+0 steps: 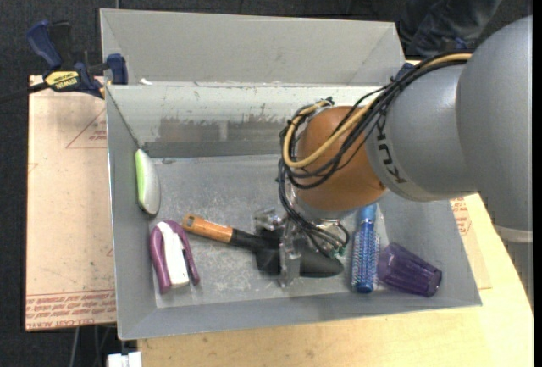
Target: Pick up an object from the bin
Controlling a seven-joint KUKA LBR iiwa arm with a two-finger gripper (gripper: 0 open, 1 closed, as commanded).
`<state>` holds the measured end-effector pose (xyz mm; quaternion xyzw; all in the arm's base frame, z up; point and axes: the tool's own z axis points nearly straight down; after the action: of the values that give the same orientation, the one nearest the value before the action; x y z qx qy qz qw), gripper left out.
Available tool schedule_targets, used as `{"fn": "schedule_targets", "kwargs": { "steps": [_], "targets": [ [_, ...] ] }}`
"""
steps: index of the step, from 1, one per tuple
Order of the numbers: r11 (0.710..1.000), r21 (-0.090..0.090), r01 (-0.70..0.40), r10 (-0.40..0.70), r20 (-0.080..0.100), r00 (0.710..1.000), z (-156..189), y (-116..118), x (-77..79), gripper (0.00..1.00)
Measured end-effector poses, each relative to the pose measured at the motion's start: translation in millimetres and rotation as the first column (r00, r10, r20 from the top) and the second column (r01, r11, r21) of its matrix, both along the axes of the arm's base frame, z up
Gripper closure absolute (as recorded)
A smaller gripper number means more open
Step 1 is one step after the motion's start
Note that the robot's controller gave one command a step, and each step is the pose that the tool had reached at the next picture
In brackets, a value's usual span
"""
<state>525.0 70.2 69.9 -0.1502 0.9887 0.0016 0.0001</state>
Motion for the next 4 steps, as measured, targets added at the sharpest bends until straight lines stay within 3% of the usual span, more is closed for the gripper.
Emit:
{"fn": "schedule_targets", "kwargs": {
  "steps": [1, 2, 3, 4],
  "targets": [
    [1.000, 0.002, 0.012, -0.012, 0.000, 1.000, 67, -41, -5.1, 1.00],
    [1.000, 0.002, 0.012, -0.012, 0.000, 1.000, 67, -41, -5.2, 1.00],
    [1.000, 0.002, 0.016, -0.016, -0.004, 1.000, 149, -34, -8.0, 1.00],
    [0.999, 0.005, 0.053, -0.053, 0.002, 0.999, 0, -23, 32.8, 1.00]
  ]
}}
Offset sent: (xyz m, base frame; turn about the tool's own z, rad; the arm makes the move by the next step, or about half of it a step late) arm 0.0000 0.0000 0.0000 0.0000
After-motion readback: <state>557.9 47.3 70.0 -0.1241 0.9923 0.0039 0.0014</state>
